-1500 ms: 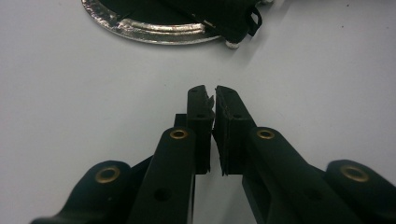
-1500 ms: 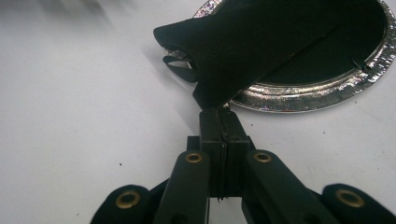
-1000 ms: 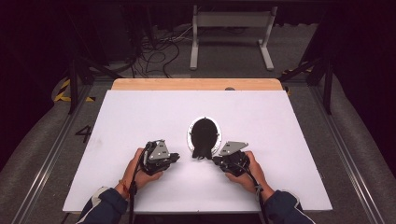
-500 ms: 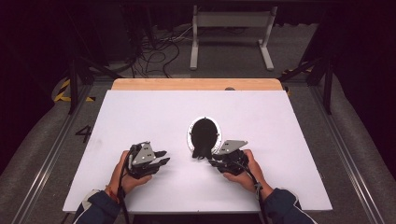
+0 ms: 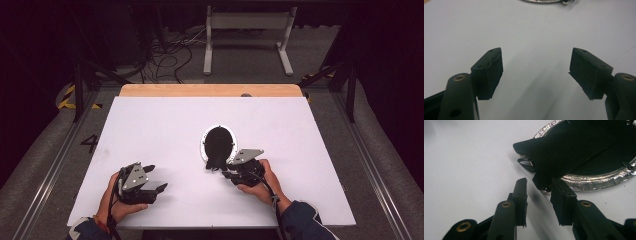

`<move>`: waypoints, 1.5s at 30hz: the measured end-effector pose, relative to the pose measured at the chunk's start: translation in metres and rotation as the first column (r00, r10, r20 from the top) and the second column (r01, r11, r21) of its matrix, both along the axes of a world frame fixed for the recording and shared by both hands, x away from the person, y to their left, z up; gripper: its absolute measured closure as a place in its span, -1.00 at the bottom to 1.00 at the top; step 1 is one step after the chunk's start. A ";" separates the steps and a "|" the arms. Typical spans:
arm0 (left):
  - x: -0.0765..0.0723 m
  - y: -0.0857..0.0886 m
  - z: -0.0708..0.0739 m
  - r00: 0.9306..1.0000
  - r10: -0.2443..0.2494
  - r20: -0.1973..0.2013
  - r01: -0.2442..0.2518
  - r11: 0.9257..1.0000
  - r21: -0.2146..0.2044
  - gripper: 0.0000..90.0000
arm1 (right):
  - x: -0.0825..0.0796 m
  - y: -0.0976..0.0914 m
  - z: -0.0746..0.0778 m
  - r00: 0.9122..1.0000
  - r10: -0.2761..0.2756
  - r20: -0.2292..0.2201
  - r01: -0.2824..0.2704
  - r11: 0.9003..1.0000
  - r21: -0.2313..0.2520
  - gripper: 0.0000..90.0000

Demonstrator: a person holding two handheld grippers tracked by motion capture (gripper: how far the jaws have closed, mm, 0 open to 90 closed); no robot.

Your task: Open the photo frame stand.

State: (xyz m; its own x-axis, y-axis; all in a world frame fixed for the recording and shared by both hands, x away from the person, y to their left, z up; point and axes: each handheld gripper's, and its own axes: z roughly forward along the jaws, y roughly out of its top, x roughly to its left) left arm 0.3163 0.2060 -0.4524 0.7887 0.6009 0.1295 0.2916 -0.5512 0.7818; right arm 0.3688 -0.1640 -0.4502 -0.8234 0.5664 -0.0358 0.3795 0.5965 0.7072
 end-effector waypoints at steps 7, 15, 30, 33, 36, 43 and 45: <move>-0.002 0.005 -0.004 1.000 0.022 -0.015 -0.021 0.999 0.024 -0.46 | 0.003 0.001 -0.003 1.000 -0.011 -0.002 0.011 1.000 -0.013 0.40; -0.001 -0.002 -0.007 1.000 0.004 -0.022 -0.003 0.999 0.047 -0.47 | 0.005 0.001 -0.005 1.000 -0.026 -0.014 0.026 1.000 0.004 0.34; 0.000 -0.002 -0.008 0.999 0.004 -0.033 -0.002 0.999 0.053 -0.48 | 0.010 0.005 -0.004 0.998 -0.060 -0.027 0.060 0.998 0.014 0.33; -0.001 -0.001 -0.007 0.999 0.007 -0.033 -0.005 0.999 0.050 -0.49 | 0.009 0.004 -0.004 0.998 -0.063 -0.031 0.064 0.998 0.017 0.37; -0.001 -0.001 -0.007 1.000 0.007 -0.029 -0.006 0.999 0.049 -0.50 | 0.008 0.002 -0.002 0.998 -0.062 -0.028 0.062 0.998 0.018 0.40; -0.001 -0.001 -0.006 1.000 0.007 -0.029 -0.005 0.999 0.050 -0.50 | 0.009 -0.005 -0.001 0.997 -0.073 -0.030 0.073 0.997 0.021 0.43; -0.001 -0.001 -0.006 1.000 0.007 -0.029 -0.005 0.999 0.052 -0.51 | 0.009 -0.005 -0.001 0.997 -0.075 -0.033 0.076 0.997 0.021 0.42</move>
State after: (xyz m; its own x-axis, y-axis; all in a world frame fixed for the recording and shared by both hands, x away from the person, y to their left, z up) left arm 0.3149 0.2052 -0.4589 0.7891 0.5987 0.1375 0.3173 -0.5889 0.7433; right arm 0.3779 -0.1694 -0.4512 -0.7788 0.6273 0.0032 0.4455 0.5495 0.7068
